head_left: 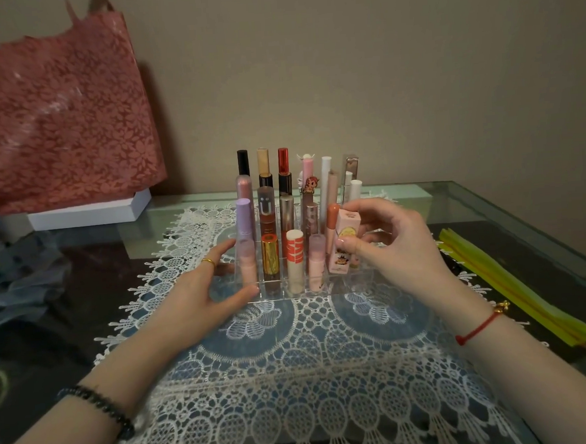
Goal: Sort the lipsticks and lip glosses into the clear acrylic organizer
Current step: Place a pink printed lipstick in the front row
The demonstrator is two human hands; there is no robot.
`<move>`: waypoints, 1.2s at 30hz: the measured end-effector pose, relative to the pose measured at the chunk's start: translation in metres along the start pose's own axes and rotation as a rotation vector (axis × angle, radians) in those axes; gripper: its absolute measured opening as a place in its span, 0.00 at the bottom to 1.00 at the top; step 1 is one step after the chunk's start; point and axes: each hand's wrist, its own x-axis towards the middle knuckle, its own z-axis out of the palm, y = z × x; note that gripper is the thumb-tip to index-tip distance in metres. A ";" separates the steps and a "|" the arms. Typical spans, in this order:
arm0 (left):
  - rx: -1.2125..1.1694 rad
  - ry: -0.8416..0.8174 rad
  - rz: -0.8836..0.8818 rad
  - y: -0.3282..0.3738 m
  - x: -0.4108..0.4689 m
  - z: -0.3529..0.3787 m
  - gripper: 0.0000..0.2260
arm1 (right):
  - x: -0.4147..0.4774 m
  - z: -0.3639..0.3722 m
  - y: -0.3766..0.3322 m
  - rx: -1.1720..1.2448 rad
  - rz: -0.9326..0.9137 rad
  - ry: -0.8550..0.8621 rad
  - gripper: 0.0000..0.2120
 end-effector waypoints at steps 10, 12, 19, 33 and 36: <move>0.001 -0.014 0.002 0.004 -0.001 0.000 0.40 | -0.003 0.004 0.001 -0.152 -0.027 -0.045 0.21; 0.007 -0.017 0.002 0.004 -0.001 -0.001 0.40 | -0.004 0.005 0.001 -0.187 -0.034 -0.058 0.21; 0.018 -0.014 0.000 0.006 -0.001 -0.001 0.39 | -0.005 0.006 0.006 -0.252 -0.036 -0.077 0.21; 0.007 -0.015 -0.004 0.007 -0.001 -0.001 0.38 | -0.007 0.004 0.006 -0.354 -0.093 -0.103 0.20; -0.012 -0.016 0.000 0.007 -0.002 -0.001 0.39 | -0.006 -0.001 0.004 -0.350 -0.098 -0.073 0.19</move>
